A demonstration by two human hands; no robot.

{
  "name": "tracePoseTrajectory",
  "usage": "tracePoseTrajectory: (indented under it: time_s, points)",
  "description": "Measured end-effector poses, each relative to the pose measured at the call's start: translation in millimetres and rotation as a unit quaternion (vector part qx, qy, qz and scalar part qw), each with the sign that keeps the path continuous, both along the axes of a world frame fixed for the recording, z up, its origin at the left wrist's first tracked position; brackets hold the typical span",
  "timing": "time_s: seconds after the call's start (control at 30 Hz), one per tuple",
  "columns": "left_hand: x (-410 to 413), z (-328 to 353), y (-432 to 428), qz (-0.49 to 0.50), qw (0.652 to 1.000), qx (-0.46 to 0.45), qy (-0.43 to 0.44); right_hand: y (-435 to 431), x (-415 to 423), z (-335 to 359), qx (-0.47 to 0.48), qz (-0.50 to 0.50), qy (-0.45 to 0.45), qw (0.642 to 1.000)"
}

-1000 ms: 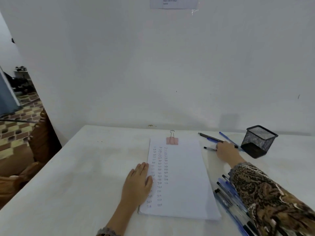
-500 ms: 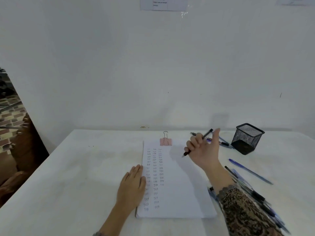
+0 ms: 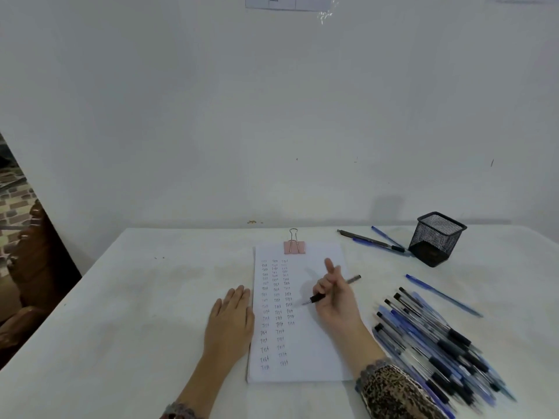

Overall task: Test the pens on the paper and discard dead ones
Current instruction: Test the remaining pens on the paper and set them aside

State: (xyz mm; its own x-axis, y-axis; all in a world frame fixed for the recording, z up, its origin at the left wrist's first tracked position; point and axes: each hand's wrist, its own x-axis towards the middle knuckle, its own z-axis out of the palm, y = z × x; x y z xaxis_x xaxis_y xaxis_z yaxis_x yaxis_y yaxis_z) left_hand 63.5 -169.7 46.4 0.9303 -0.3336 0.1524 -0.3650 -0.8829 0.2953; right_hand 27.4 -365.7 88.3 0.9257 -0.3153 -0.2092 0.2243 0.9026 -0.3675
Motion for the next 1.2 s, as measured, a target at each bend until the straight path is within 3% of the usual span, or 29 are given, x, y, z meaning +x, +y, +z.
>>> tracePoseTrajectory:
  time_s: [0.17,0.33,0.47,0.6,0.93,1.2]
  points:
    - [-1.1,-1.3,-0.1,-0.003,1.000,-0.008,0.002,3.0,-2.8,-8.9,-0.122,0.062,0.063,0.989]
    - [-1.5,0.1,-0.7,0.001,1.000,0.001,0.009,10.0,-10.1,-3.6,-0.228,0.070,0.068,0.969]
    - [-2.3,0.8,-1.8,0.006,1.000,0.007,0.008,16.0,-11.5,-9.3,-0.421,0.046,0.069,0.903]
    - [-2.9,1.1,-2.4,0.007,1.000,0.009,0.002,28.8,-15.5,-18.3,-0.527,-0.013,0.086,0.846]
    - [-3.8,3.3,-4.1,0.011,1.000,0.003,0.004,39.1,-18.7,-17.1,-0.597,0.013,0.060,0.800]
    - [-3.6,1.8,-3.6,0.008,1.000,-0.002,-0.001,38.1,-17.9,-19.4,-0.614,0.017,0.070,0.786]
